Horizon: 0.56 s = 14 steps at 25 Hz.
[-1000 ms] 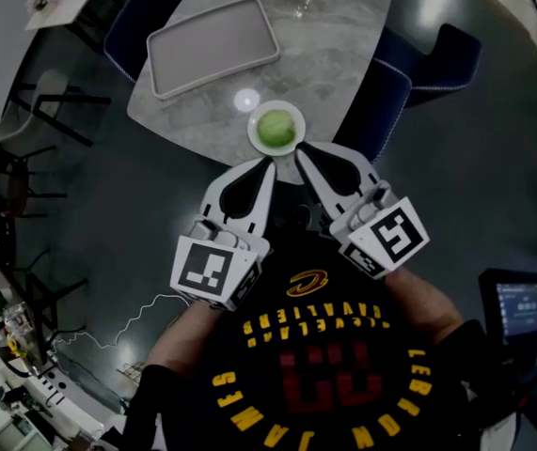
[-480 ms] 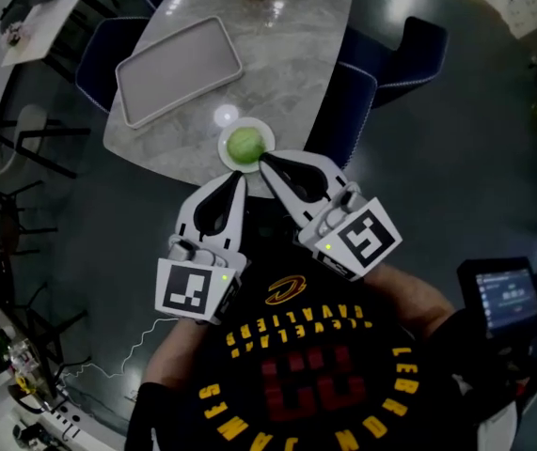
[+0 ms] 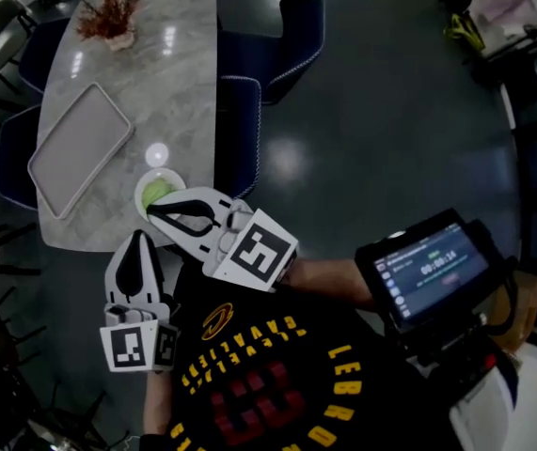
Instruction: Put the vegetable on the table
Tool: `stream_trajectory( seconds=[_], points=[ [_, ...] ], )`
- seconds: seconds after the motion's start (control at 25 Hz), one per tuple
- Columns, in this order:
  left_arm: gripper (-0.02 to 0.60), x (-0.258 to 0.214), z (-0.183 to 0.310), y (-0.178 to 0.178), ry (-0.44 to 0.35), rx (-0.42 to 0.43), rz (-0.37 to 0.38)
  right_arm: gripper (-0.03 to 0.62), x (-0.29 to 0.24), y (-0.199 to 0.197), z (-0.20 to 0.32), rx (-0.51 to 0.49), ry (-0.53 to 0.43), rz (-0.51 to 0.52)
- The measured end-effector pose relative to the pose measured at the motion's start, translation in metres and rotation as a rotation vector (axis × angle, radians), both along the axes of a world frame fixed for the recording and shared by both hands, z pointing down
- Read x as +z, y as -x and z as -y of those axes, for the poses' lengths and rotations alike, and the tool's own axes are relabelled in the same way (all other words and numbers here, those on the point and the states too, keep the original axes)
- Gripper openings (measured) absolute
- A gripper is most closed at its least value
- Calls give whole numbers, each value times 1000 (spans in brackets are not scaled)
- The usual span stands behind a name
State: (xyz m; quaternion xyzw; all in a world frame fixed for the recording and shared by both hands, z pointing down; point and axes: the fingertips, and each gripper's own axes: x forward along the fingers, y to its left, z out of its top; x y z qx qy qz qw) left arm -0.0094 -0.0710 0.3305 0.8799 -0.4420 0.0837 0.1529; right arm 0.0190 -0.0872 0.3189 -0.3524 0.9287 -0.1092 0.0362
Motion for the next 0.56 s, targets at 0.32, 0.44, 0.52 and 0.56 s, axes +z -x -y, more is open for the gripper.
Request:
stream_trajectory(
  seconds=[0.32,0.44,0.52,0.56],
  points=[
    [0,-37,-39,-41,-31,31,38,5,-50,-41,-35,6,-26,74],
    [0,-32,-36,-79,-33,98,16,5,-47,-81,-31,63,6,40],
    [0,-17,-17,-88,-10,131,-20,5,-29,-94,-16,106,35,-8],
    [0,-8,-7,-91,4,143,-39,5,-19,-99,-7,126,49,-32]
  ],
)
